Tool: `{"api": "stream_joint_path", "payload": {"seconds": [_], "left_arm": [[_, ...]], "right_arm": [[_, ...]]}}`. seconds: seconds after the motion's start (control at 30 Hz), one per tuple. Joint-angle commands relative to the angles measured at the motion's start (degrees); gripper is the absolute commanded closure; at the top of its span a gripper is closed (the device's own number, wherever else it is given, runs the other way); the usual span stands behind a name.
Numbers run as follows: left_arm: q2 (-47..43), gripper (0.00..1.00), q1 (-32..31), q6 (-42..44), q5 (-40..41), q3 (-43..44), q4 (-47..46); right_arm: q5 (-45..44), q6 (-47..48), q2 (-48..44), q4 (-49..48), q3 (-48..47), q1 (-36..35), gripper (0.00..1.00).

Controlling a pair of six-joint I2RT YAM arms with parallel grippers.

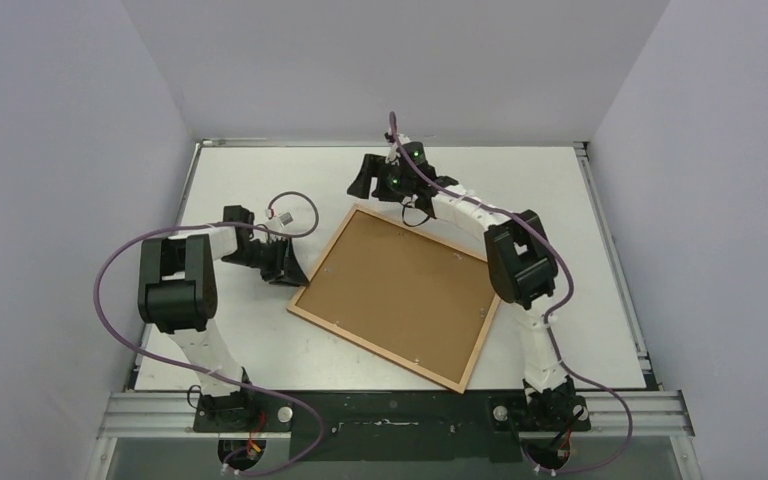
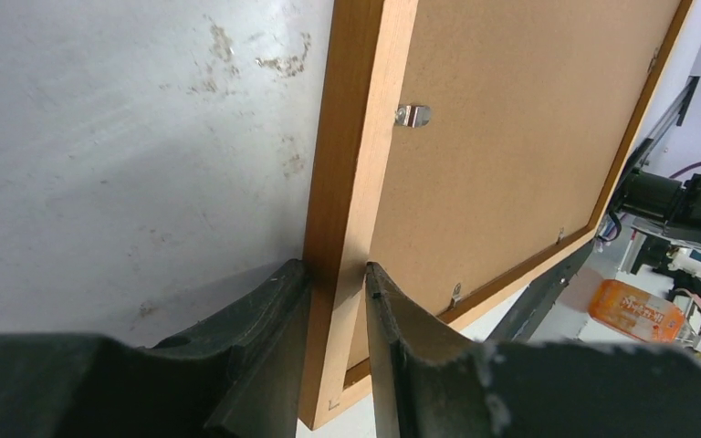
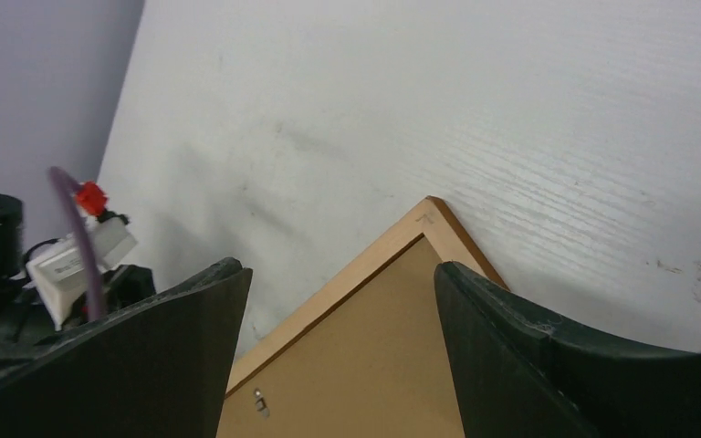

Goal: Put the photo into the frame

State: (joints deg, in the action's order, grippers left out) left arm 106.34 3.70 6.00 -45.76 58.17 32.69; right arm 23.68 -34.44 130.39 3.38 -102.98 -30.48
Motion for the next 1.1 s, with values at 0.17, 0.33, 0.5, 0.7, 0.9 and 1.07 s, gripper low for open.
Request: {"api": "stream_joint_path", "payload": {"seconds": [0.17,0.33,0.5,0.7,0.9,1.07], "left_arm": [[-2.9,0.69,0.5,-1.2,-3.7,-0.5,0.1],[-3.8,0.69,0.7,-2.7,-3.6,-1.3,-2.2],[-2.4,0.74,0.8,-4.2,-2.7,-1.7,-4.2],[-0.8,0.81,0.9,-4.6,-1.3,-1.6,-4.7],[-0.4,0.84,0.6,-4.8,-1.0,-1.6,-4.9],[-0.3,0.85,0.4,-5.2,-1.0,-1.9,-5.2]], "right_arm": [[7.6,0.3,-10.6,-13.2,14.1,-7.1,0.26],[8.6,-0.9,-9.3,-15.9,17.2,-10.5,0.28],[10.0,-3.5,-8.8,-19.9,20.8,-11.8,0.29],[10.4,-4.1,-7.7,-20.8,23.1,-12.3,0.29],[10.0,-4.1,-6.5,-20.9,23.6,-12.5,0.3],[7.3,-4.8,-9.7,-22.8,27.3,-13.9,0.31]]}}
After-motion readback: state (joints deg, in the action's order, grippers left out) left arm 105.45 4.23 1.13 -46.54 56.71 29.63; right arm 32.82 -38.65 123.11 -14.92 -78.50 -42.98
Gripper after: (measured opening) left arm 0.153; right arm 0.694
